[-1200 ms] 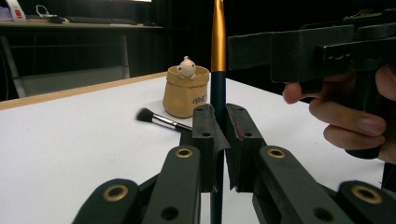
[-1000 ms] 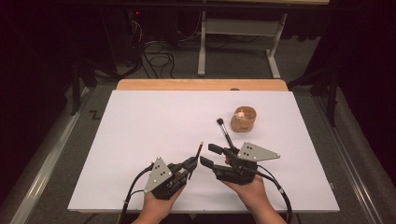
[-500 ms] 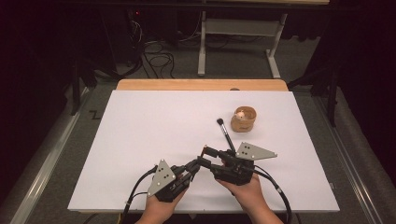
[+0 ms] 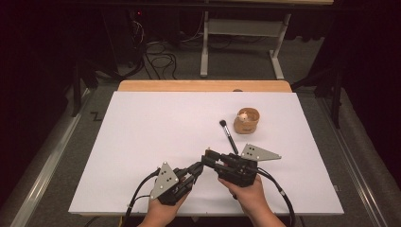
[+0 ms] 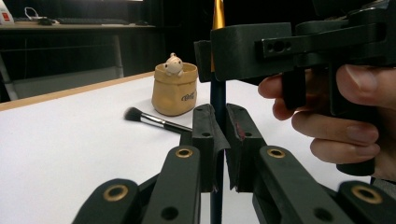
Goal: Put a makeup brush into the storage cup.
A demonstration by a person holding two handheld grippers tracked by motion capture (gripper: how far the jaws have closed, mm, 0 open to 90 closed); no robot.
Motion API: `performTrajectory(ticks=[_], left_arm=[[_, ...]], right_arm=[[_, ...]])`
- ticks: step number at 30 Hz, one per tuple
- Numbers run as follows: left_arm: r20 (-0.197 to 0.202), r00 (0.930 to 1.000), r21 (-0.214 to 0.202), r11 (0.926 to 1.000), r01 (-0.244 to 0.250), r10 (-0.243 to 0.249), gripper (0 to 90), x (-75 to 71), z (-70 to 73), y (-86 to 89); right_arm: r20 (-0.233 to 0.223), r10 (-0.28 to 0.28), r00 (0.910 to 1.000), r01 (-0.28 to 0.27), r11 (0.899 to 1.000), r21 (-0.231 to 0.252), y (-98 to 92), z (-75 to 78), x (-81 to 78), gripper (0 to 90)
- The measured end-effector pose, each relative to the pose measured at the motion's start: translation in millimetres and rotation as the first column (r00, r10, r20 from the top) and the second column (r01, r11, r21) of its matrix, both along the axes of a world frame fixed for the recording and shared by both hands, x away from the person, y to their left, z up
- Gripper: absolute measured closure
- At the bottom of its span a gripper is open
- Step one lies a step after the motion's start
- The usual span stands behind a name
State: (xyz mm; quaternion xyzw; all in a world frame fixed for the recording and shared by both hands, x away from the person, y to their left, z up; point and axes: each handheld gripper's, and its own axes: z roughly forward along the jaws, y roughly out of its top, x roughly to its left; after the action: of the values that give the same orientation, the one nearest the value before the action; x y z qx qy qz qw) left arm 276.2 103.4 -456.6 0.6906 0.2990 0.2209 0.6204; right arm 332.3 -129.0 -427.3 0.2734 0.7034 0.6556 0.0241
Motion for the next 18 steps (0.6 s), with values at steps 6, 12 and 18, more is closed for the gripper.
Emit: performTrajectory(ticks=[6, 12, 18], left_arm=[[-0.002, 1.0000, 0.002, 1.0000, -0.002, 0.002, 83.1, 0.1, -0.6, -0.2], [0.002, 1.0000, 0.002, 1.0000, -0.001, 0.001, 83.1, -0.4, -0.4, -0.4], [0.002, 1.0000, 0.002, 1.0000, -0.001, 0.001, 83.1, -0.4, -0.5, -0.6]], right_arm=[[-0.004, 0.000, 1.0000, 0.000, 1.000, 0.013, -0.2, -1.9, -0.4, 72.6], [-0.009, 0.003, 1.0000, -0.003, 1.000, 0.020, 0.7, -2.4, -1.1, 75.5], [-0.008, 0.008, 0.9999, -0.008, 1.000, 0.019, 1.3, -2.9, -1.5, 77.2]])
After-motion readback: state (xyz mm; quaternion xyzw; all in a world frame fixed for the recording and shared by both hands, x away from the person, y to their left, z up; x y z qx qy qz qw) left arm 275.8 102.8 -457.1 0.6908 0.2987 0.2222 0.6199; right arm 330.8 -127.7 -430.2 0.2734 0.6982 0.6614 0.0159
